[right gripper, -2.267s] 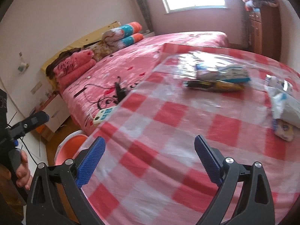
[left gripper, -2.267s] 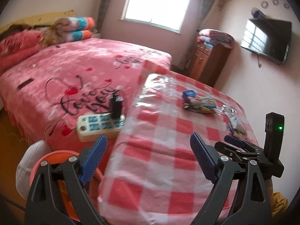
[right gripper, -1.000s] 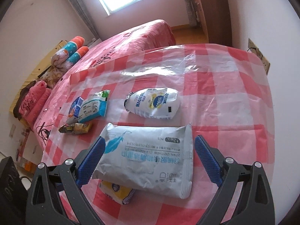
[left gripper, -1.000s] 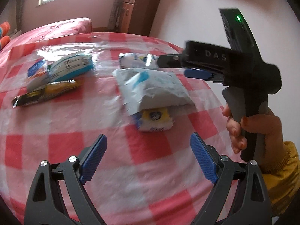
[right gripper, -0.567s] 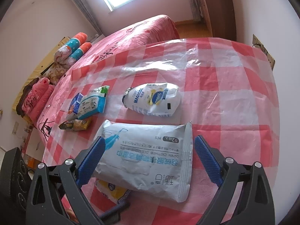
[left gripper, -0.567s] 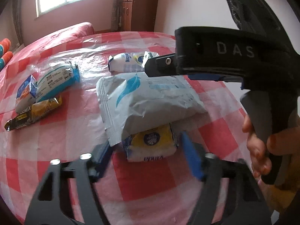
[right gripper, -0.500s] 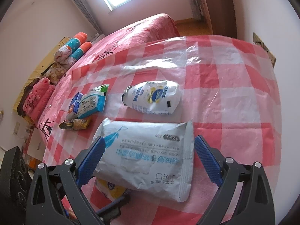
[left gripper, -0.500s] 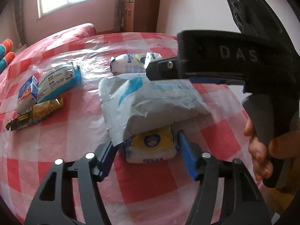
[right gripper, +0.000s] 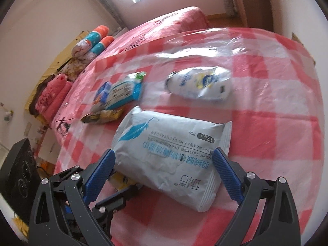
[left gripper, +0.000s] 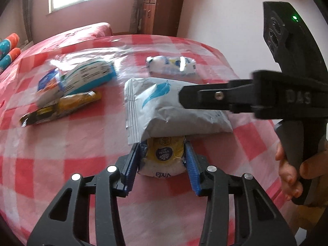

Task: Collect trash
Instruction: 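Grasp the yellow snack bag with the left tool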

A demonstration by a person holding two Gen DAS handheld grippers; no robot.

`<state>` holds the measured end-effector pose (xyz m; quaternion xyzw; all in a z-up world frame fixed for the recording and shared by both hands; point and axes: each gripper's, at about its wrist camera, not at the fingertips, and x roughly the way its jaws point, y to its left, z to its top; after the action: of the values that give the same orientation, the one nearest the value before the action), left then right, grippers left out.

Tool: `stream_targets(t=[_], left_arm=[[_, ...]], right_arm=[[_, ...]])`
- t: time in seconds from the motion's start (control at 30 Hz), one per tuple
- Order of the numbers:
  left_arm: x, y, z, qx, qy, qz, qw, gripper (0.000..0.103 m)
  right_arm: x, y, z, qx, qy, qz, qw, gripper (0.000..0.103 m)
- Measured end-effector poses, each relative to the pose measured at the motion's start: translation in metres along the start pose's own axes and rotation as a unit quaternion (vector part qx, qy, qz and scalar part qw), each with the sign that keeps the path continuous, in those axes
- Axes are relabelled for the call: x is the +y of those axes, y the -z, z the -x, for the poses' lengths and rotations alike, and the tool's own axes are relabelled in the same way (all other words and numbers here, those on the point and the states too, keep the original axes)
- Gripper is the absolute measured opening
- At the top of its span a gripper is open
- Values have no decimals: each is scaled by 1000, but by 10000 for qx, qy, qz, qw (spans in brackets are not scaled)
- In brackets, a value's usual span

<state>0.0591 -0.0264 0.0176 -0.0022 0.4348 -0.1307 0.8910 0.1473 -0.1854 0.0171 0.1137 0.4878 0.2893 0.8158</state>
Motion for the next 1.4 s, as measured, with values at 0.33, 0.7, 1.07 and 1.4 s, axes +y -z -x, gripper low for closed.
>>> stream_targets(t=[0.33,0.7,1.07,1.4], left_arm=[[57,49,48,137,-366,-45,9992,45],[75,67,60,219,-321,-112,9992,58],[72,59,46,67,-563,-360,9977,63],[82,65,61,-29,-511,-184,9985,41]], right_arm=[[62,45,-7,659,-866,409,9932,95],[103,45,-9,329,466,2079,9765,95],[104,28,-50,626,174,2783,9583,97],[113,43,-51,867,192,3294,9400,99]])
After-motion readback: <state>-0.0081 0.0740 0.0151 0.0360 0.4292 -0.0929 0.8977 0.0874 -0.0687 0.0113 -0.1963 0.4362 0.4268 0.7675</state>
